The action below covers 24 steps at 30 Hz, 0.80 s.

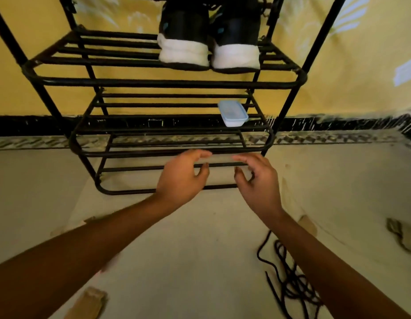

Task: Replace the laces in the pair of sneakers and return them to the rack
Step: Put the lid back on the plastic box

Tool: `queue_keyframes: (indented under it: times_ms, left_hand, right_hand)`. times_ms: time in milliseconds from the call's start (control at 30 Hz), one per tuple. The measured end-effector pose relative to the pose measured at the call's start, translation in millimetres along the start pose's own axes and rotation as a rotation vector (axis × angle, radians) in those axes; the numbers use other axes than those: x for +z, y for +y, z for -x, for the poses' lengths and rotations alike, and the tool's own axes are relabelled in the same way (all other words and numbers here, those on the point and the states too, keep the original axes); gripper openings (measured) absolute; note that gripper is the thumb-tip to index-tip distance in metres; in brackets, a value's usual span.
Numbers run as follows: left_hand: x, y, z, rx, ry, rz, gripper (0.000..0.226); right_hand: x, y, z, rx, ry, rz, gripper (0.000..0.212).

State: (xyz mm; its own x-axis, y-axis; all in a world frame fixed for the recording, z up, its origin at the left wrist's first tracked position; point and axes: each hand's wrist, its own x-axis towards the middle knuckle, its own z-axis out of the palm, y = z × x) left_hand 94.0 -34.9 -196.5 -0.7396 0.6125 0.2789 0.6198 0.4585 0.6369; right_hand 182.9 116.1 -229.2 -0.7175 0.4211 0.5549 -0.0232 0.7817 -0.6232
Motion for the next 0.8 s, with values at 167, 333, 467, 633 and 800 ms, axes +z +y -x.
queue_keyframes:
  times_ms: [167, 333, 467, 633, 800]
  left_hand:
    - [16, 10, -83, -0.008, 0.018, -0.057, 0.038]
    - [40, 11, -138, -0.154, -0.089, 0.037, 0.038]
    - [59, -4, -155, -0.151, -0.129, 0.085, 0.044]
    - [69, -9, -155, -0.15, -0.116, 0.134, 0.062]
    - [57, -5, -136, -0.023, -0.004, 0.059, 0.067]
  right_hand:
    - [18, 29, -68, 0.117, 0.111, -0.07, 0.03]
    - [41, 58, -129, 0.387, 0.17, -0.048, 0.032]
    - [50, 67, -151, 0.468, 0.142, 0.009, 0.02]
    - [56, 69, -160, 0.628, 0.148, -0.137, 0.022]
    - [45, 38, -139, 0.732, 0.123, -0.469, 0.014]
